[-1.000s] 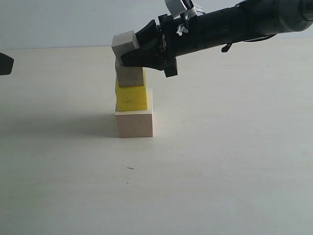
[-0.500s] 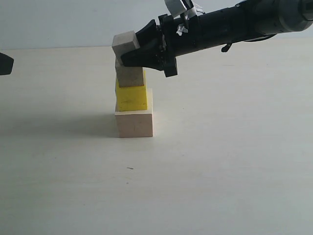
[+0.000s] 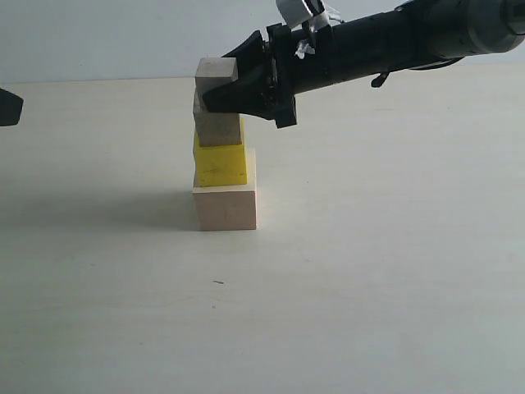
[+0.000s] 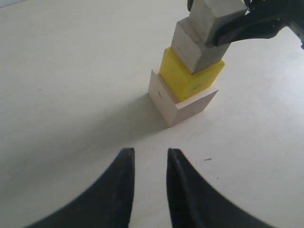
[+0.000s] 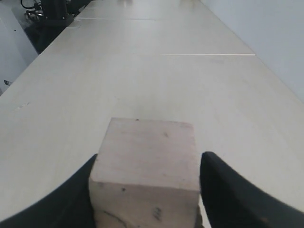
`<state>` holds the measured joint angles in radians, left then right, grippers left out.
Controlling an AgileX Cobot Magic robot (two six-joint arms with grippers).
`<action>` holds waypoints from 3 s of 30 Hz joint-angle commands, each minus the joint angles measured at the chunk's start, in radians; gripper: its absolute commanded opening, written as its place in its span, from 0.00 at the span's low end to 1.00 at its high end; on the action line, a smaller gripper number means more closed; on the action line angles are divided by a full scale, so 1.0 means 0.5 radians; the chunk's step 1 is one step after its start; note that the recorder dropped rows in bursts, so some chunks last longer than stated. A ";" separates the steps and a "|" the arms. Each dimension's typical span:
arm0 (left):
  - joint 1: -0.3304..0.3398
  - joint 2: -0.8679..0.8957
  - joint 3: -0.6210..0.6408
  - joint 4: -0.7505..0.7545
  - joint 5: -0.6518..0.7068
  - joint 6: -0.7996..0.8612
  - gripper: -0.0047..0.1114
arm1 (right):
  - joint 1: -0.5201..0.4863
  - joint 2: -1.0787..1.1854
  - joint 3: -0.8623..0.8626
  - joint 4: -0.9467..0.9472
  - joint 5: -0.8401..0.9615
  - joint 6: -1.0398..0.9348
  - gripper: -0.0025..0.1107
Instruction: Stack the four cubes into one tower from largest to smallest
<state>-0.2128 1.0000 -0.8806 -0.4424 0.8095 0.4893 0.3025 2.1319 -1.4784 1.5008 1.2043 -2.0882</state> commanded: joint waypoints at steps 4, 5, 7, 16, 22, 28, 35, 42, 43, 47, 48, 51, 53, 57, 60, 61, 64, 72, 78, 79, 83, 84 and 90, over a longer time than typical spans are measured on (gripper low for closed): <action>0.007 0.002 0.009 -0.013 -0.017 0.006 0.26 | -0.003 -0.006 -0.009 0.007 0.031 0.034 0.52; 0.007 0.002 0.009 -0.013 -0.017 0.006 0.26 | -0.003 -0.006 -0.009 0.008 0.034 0.034 0.52; 0.007 0.002 0.009 -0.013 -0.017 0.006 0.26 | -0.003 -0.006 -0.009 0.008 0.034 0.034 0.52; 0.007 0.002 0.009 -0.013 -0.017 0.006 0.26 | -0.003 -0.006 -0.009 0.023 0.034 0.048 0.52; 0.007 0.002 0.009 -0.013 -0.017 0.006 0.26 | -0.003 -0.006 -0.009 0.064 0.034 0.048 0.52; 0.007 0.002 0.009 -0.013 -0.017 0.006 0.26 | -0.003 -0.019 -0.013 0.094 0.034 0.048 0.52; 0.007 0.002 0.009 -0.013 -0.017 0.006 0.26 | -0.003 -0.143 -0.013 0.032 0.034 0.048 0.52; 0.007 0.002 0.009 -0.013 -0.017 0.006 0.26 | -0.003 -0.192 -0.013 -0.026 0.034 0.064 0.52; 0.007 0.002 0.009 -0.013 -0.017 0.006 0.26 | -0.003 -0.192 -0.013 -0.026 0.034 0.064 0.52; 0.007 0.002 0.009 -0.013 -0.017 0.006 0.26 | -0.003 -0.192 -0.013 -0.026 0.034 0.064 0.52; 0.007 0.002 0.009 -0.013 -0.017 0.006 0.26 | -0.003 -0.195 -0.013 -0.026 0.034 0.064 0.52; 0.007 0.002 0.009 -0.013 -0.017 0.006 0.26 | -0.003 -0.221 -0.013 -0.026 0.034 0.064 0.52; 0.007 0.002 0.009 -0.013 -0.017 0.006 0.26 | -0.003 -0.259 -0.013 -0.026 0.034 0.064 0.52; 0.007 0.002 0.009 -0.013 -0.017 0.006 0.26 | -0.003 -0.356 -0.013 -0.026 0.034 0.064 0.52; 0.007 0.002 0.009 -0.013 -0.017 0.006 0.26 | -0.003 -0.416 -0.013 -0.026 0.034 0.209 0.52; 0.007 0.002 0.009 -0.013 -0.017 0.006 0.26 | -0.003 -0.435 -0.013 -0.036 0.034 0.283 0.52; 0.007 0.002 0.009 -0.017 -0.018 0.007 0.26 | -0.003 -0.491 -0.013 -0.082 0.034 0.427 0.47; 0.007 0.002 0.009 -0.017 -0.018 0.011 0.26 | -0.003 -0.655 -0.013 -0.397 -0.199 0.947 0.02; 0.007 0.002 0.009 -0.017 -0.044 0.010 0.26 | -0.003 -0.669 -0.013 -0.858 -0.837 1.803 0.02; 0.007 0.002 0.009 -0.017 -0.051 0.010 0.26 | -0.003 -0.658 -0.013 -0.872 -0.859 1.840 0.02; 0.007 0.002 0.009 -0.017 -0.095 0.010 0.26 | -0.003 -0.594 -0.013 -0.882 -0.903 1.898 0.02; 0.007 0.002 0.009 -0.017 -0.098 0.010 0.26 | -0.003 -0.569 -0.013 -0.879 -0.878 1.914 0.02; 0.007 0.002 0.009 -0.017 -0.097 0.022 0.26 | -0.003 -0.458 -0.013 -0.843 -0.757 1.947 0.02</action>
<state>-0.2128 1.0000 -0.8806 -0.4424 0.7763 0.4929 0.3025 1.8863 -1.4804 1.0651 0.7955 -1.1216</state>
